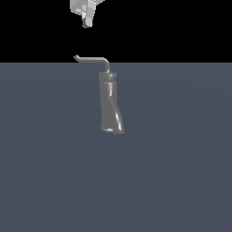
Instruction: Turn on the faucet by rotating a designated handle.
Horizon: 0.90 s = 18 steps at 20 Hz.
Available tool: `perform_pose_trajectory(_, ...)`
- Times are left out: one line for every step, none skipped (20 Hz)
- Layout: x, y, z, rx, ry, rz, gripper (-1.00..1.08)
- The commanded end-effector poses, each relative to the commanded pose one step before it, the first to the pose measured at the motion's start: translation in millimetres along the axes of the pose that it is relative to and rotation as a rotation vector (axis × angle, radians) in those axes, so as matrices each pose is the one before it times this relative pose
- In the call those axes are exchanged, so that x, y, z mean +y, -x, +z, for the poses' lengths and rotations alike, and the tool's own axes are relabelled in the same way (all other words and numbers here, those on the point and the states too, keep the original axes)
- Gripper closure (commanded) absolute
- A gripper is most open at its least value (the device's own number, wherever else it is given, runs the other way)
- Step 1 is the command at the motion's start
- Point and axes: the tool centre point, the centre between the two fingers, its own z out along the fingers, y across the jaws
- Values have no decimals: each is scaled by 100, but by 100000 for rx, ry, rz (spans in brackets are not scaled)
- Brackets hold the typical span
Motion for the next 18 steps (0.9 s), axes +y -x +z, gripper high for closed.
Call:
perform_pose_trajectory(-1499,-500,1164,1294,331,6672,108)
perform_pose_trajectory(-589,-141,471,612,137,2576,108)
perform_pose_trajectory(-589,-116,475,655,122,2560,108)
perform_pose_trajectory(-587,-90,479,697,103,2541,108)
perform_pose_trajectory(-585,-64,483,739,82,2521,108)
perform_pose_trajectory(-582,-38,486,779,58,2500,108)
perform_pose_trajectory(-571,-11,482,807,32,2448,108)
perform_pose_trajectory(-539,14,461,803,4,2312,108)
perform_pose_trajectory(-505,35,437,788,-22,2168,108)
perform_pose_trajectory(-471,53,413,768,-45,2025,108)
perform_pose_trajectory(-437,67,388,742,-65,1887,108)
perform_pose_trajectory(-404,78,363,711,-81,1749,108)
perform_pose_trajectory(-372,85,338,677,-95,1617,108)
perform_pose_trajectory(-340,91,313,637,-104,1483,108)
perform_pose_trajectory(-309,93,287,596,-111,1356,108)
perform_pose_trajectory(-279,94,262,551,-114,1229,108)
perform_pose_trajectory(-249,91,237,505,-113,1105,108)
perform_pose_trajectory(-220,87,211,456,-110,983,108)
